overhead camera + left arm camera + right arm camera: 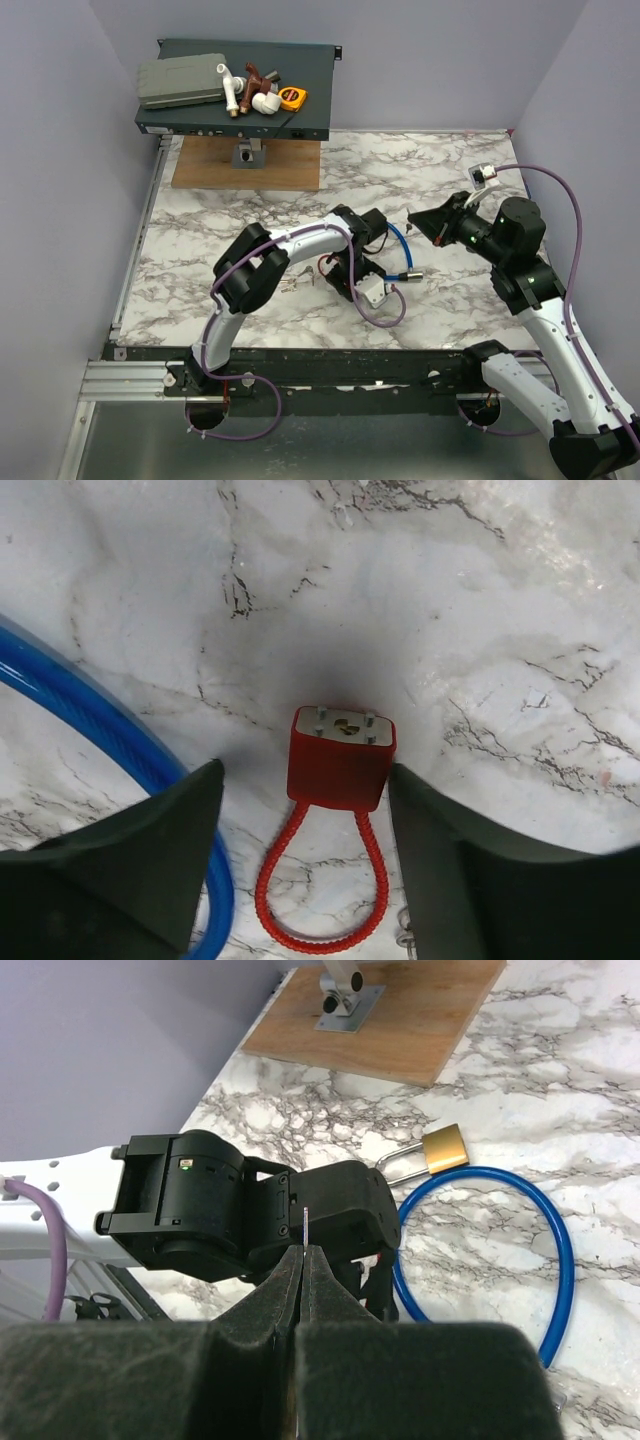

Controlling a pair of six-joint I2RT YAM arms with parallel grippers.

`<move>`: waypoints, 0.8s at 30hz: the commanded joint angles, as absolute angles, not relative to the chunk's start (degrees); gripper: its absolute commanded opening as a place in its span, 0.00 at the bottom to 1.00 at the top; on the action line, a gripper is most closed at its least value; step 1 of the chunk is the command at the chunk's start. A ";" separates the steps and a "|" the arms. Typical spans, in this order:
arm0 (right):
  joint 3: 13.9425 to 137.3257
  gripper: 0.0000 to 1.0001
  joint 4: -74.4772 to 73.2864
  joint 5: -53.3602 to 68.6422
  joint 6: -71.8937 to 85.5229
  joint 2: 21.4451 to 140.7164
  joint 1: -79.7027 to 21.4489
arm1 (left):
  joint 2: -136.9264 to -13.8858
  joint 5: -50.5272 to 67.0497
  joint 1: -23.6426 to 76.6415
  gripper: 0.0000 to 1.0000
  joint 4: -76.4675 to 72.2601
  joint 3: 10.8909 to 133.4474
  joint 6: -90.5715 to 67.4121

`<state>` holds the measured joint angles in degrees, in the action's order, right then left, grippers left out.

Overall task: Unlock with the key
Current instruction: Pick up the lock from the center of the board.

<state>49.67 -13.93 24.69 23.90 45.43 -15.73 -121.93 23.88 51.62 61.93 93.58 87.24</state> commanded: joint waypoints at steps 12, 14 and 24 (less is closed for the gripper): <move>51.77 0.01 -15.56 23.46 23.21 45.44 -15.38 | -120.18 21.10 53.53 0.05 61.53 90.08 81.13; 51.77 0.01 -15.58 23.14 23.15 45.45 -15.36 | -120.23 21.36 53.46 0.00 61.50 91.28 77.60; 52.88 0.01 -14.66 21.88 23.17 45.50 -15.36 | -109.08 21.54 51.61 0.00 65.33 92.16 74.76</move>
<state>50.78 -14.70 23.79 23.90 45.58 -15.64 -116.57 21.15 52.58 59.44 88.58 76.38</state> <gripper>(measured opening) 0.009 0.281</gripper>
